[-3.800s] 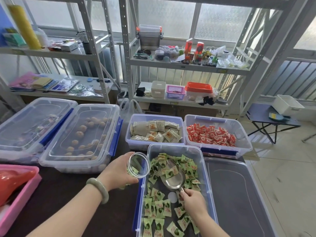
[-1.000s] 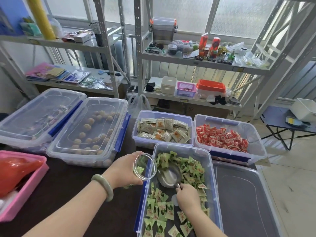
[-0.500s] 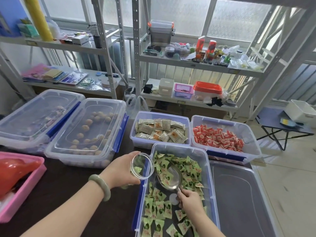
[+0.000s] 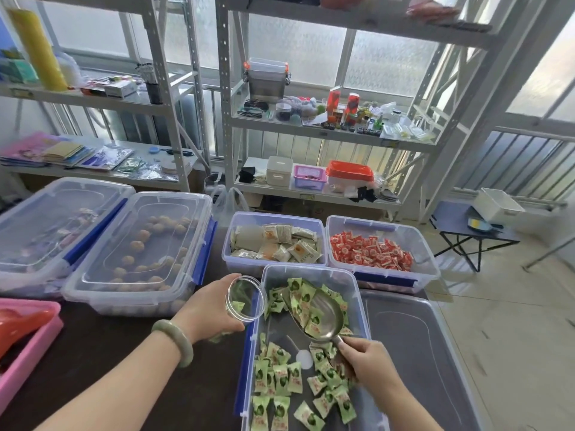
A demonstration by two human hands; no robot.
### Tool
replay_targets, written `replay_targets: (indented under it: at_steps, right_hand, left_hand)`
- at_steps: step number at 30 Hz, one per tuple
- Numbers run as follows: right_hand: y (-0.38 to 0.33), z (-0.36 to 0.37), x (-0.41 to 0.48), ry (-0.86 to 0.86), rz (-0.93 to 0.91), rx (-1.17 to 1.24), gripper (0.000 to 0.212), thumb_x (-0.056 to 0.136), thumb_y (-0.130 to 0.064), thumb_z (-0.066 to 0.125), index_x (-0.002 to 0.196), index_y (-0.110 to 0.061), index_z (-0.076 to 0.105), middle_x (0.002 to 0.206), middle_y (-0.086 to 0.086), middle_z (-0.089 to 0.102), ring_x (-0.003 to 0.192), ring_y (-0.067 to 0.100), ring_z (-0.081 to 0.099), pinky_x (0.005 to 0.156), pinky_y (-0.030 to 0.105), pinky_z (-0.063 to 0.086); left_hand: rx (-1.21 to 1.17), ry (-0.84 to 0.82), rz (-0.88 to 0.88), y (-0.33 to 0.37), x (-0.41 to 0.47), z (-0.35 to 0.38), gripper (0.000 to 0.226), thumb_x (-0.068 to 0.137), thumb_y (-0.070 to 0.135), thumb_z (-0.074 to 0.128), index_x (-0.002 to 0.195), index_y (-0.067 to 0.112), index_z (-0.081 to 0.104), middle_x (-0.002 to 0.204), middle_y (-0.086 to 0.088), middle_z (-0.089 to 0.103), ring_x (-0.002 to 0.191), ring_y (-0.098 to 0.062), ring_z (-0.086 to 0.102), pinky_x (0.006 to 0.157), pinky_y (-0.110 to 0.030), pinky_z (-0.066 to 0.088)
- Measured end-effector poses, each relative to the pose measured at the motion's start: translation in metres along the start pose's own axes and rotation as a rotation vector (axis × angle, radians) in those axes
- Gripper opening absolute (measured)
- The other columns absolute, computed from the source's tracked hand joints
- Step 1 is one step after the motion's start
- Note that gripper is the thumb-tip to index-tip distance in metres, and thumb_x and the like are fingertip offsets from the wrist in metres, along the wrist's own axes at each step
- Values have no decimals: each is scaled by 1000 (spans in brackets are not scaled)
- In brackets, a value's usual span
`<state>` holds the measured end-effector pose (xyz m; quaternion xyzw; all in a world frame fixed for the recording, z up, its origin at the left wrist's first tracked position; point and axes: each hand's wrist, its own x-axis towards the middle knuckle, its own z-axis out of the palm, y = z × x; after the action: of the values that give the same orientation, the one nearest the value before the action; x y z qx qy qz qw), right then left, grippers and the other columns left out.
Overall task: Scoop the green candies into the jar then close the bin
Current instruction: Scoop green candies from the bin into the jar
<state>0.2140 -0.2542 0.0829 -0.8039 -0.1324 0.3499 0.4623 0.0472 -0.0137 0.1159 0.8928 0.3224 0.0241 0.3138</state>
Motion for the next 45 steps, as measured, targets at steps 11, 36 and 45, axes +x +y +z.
replay_targets:
  at_steps: [11,36,45]
  right_hand:
    - [-92,-29,-32,-163,-105,-330,14,89,-16,63,87,-21,77,66,5,71,41,9,46,41,19,38]
    - [-191,36,-34,-128,-339,-1283,29,84,-17,57,57,-10,52,55,3,50,52,20,50,51,29,47]
    - [-184,4,-35,-72,-295,-1164,25,86,-24,59,87,-5,74,84,11,75,75,24,71,69,38,61]
  left_hand:
    - [-61,-5,76,16,-15,-6,85,66,24,81,138,28,35,121,12,54,105,-2,49,89,-12,32]
    - [-128,29,39,8,-28,-5,86,62,23,82,135,33,38,106,21,53,98,1,49,84,-11,34]
    - [-106,18,-1,4,-23,-4,93,64,27,82,141,29,30,131,7,54,111,-4,48,94,-15,32]
